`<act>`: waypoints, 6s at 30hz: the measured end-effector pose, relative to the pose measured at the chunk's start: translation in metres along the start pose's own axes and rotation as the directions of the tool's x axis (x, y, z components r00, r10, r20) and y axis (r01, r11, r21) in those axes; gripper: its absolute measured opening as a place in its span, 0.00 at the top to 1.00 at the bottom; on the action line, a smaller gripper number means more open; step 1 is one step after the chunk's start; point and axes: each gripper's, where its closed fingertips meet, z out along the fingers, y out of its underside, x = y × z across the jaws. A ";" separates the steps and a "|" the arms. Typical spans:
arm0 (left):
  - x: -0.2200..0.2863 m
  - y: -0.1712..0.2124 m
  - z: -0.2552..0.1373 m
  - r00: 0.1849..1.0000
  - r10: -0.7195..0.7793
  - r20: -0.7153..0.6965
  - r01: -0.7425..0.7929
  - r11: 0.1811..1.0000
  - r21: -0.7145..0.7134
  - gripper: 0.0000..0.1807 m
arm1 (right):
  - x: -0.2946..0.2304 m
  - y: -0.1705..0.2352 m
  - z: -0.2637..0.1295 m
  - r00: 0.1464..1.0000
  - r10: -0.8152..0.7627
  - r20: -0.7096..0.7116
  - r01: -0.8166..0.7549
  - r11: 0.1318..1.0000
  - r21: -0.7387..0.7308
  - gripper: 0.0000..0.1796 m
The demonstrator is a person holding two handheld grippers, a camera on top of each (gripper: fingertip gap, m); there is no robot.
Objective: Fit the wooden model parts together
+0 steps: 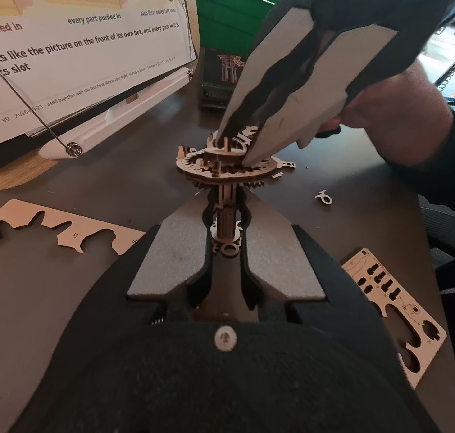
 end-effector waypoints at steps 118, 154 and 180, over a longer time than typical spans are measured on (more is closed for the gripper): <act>0.042 -0.004 -0.019 0.957 -0.101 -0.271 0.122 0.991 0.063 0.92 | -0.029 -0.002 -0.038 0.736 -0.657 -0.162 0.653 0.752 -0.084 0.91; 0.027 -0.010 -0.024 0.918 -0.284 -0.277 0.312 0.948 0.061 0.92 | -0.017 -0.010 -0.014 0.557 -0.742 -0.372 0.765 0.633 -0.119 1.00; 0.038 0.009 -0.020 0.937 -0.227 -0.267 0.219 0.974 -0.063 0.92 | -0.030 0.010 -0.010 0.603 -0.766 -0.225 0.776 0.628 -0.056 1.00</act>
